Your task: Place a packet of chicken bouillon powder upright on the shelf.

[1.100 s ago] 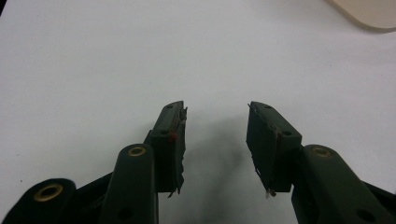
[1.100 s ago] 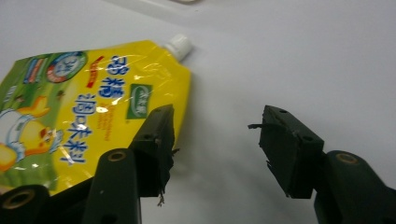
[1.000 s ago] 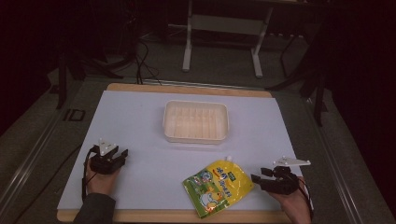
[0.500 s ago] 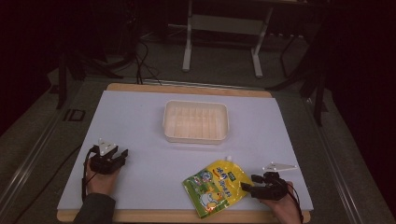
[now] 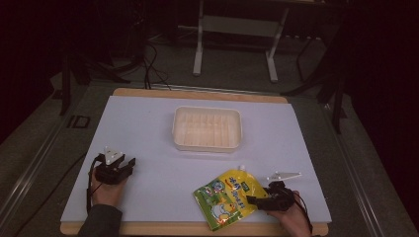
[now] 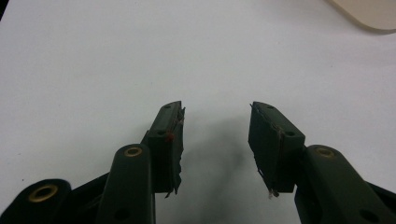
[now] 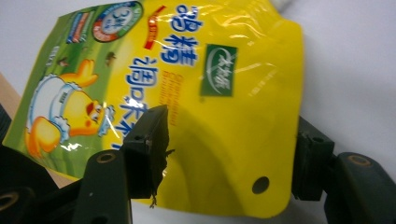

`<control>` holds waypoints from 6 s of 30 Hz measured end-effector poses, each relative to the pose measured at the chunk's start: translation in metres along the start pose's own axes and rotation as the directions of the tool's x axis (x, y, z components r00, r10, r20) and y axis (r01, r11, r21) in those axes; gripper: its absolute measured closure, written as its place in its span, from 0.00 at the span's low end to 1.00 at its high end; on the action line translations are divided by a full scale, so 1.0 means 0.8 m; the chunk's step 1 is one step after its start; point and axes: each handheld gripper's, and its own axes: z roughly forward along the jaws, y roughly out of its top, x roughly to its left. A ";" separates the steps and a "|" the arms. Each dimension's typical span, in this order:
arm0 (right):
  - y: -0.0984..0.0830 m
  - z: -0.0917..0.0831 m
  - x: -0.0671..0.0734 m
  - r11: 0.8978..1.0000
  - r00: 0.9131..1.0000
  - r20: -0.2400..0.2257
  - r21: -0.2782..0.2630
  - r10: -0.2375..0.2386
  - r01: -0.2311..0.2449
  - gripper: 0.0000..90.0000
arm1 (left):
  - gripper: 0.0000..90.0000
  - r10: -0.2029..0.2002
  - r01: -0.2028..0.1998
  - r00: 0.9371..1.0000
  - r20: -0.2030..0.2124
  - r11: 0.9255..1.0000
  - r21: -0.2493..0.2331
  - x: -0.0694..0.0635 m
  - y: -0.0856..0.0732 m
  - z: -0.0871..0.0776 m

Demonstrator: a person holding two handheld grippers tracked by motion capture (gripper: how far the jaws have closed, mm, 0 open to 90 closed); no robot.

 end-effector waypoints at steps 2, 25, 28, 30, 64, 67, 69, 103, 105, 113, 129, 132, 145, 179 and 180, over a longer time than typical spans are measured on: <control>0.004 0.004 0.002 1.000 1.000 -0.017 0.004 0.006 -0.006 0.45 | 0.60 0.000 0.000 1.000 0.000 1.000 -0.001 0.000 0.000 0.000; 0.024 0.004 0.002 0.998 0.992 -0.113 -0.008 0.055 -0.056 1.00 | 0.60 0.000 0.000 1.000 0.001 1.000 -0.003 0.000 0.000 0.000; 0.024 -0.001 -0.002 0.996 0.985 -0.156 -0.036 0.080 -0.086 1.00 | 0.60 0.001 -0.001 1.000 0.001 1.000 -0.003 0.000 0.000 0.000; 0.024 -0.003 -0.002 0.995 0.983 -0.165 -0.044 0.078 -0.086 1.00 | 0.60 0.002 -0.002 1.000 0.000 1.000 -0.003 0.000 0.000 0.000; 0.087 -0.041 0.031 0.990 0.984 -0.176 -0.141 -0.031 0.006 1.00 | 0.60 -0.001 0.001 1.000 0.000 1.000 -0.007 -0.001 0.000 0.000; 0.095 -0.048 0.030 0.988 0.985 -0.168 -0.157 -0.034 0.007 1.00 | 0.60 -0.002 0.002 1.000 -0.001 1.000 -0.006 0.000 0.000 0.000; 0.100 -0.052 0.030 0.986 0.987 -0.160 -0.168 -0.032 0.005 1.00 | 0.60 -0.002 0.002 1.000 0.000 1.000 -0.006 0.000 0.000 0.000; 0.117 -0.070 0.034 0.966 0.925 -0.380 -0.234 0.009 -0.105 1.00 | 0.59 0.000 0.000 1.000 -0.001 1.000 -0.007 0.000 0.000 -0.001; 0.118 -0.069 0.034 0.963 0.922 -0.386 -0.244 0.012 -0.115 1.00 | 0.59 0.000 0.000 1.000 -0.001 1.000 -0.008 -0.001 0.000 -0.001; 0.122 -0.070 0.039 0.954 0.927 -0.375 -0.283 -0.010 -0.105 1.00 | 0.59 -0.001 0.001 1.000 -0.002 1.000 -0.009 -0.001 0.000 -0.001; 0.126 -0.084 0.036 0.926 0.941 -0.339 -0.359 -0.009 -0.120 1.00 | 0.59 -0.001 0.001 1.000 -0.002 1.000 -0.009 -0.001 0.000 -0.001; 0.129 -0.086 0.036 0.921 0.942 -0.335 -0.369 -0.009 -0.122 1.00 | 0.59 -0.001 0.001 1.000 -0.002 1.000 -0.009 0.000 0.000 -0.001; 0.136 -0.092 0.037 0.910 0.948 -0.318 -0.398 -0.017 -0.117 1.00 | 0.59 -0.003 0.003 1.000 -0.001 1.000 -0.010 0.000 0.000 -0.001; 0.168 -0.082 0.056 0.897 0.947 -0.319 -0.430 -0.046 -0.102 1.00 | 0.59 -0.008 0.008 1.000 0.000 1.000 -0.009 0.000 0.000 -0.001; 0.169 -0.082 0.057 0.896 0.947 -0.319 -0.433 -0.047 -0.101 1.00 | 0.59 -0.009 0.009 1.000 0.000 1.000 -0.010 0.000 0.000 -0.001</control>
